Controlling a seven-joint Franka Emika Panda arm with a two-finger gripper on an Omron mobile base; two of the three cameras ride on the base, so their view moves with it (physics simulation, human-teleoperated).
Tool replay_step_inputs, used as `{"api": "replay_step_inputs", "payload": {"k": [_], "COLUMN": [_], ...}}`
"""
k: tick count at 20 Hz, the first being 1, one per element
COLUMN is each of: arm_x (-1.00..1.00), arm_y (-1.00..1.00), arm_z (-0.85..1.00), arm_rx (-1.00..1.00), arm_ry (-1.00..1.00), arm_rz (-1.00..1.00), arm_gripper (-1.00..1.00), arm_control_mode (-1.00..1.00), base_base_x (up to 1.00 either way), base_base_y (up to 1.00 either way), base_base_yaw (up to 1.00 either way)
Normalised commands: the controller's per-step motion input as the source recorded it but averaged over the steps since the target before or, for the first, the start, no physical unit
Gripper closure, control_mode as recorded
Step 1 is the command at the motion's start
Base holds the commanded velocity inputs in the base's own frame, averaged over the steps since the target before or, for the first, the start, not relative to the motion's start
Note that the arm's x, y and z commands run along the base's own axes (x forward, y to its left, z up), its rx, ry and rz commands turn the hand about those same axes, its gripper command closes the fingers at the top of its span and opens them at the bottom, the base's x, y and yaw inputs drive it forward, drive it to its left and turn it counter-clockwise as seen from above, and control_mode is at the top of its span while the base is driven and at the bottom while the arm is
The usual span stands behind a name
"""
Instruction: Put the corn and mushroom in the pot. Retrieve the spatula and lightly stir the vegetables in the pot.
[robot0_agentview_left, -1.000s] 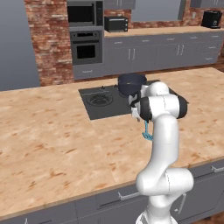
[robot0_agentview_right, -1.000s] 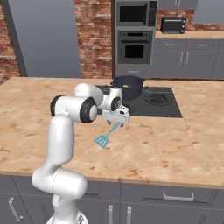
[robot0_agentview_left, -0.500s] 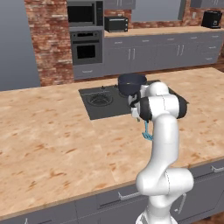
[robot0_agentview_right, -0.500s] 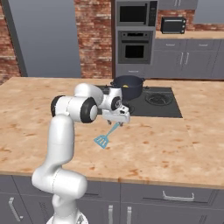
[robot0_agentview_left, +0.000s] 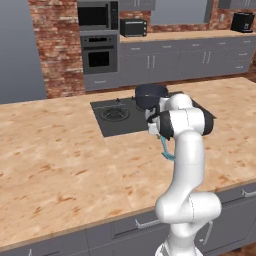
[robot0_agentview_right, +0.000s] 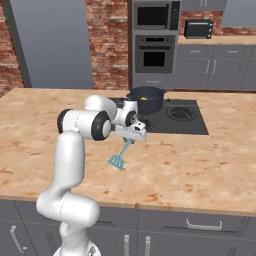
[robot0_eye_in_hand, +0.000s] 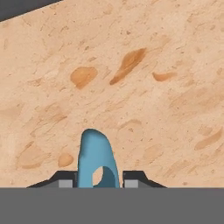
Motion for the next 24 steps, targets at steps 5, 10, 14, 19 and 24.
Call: {"api": "replay_step_inputs", "payload": {"k": [5,10,14,19,24], "arm_x": [-0.41,-0.3,-0.21,-0.04,-0.06], "arm_y": [-0.04,-0.01,0.03,0.12,0.18], "arm_z": [-0.48,-0.08,0.45,0.69,0.8], "arm_rx": [0.0,0.0,0.0,0.0,0.0], "arm_ry": [0.0,-0.06,-0.09,-0.02,-0.02], "arm_rz": [-0.17,-0.18,-0.11,-0.02,0.0], "arm_gripper": [1.0,1.0,1.0,1.0,1.0], "arm_control_mode": [-1.0,-1.0,-1.0,-1.0,-1.0], "base_base_x": [0.0,0.0,0.0,0.0,0.0], "base_base_y": [0.0,0.0,0.0,0.0,0.0], "base_base_yaw": [0.0,0.0,0.0,0.0,0.0]}}
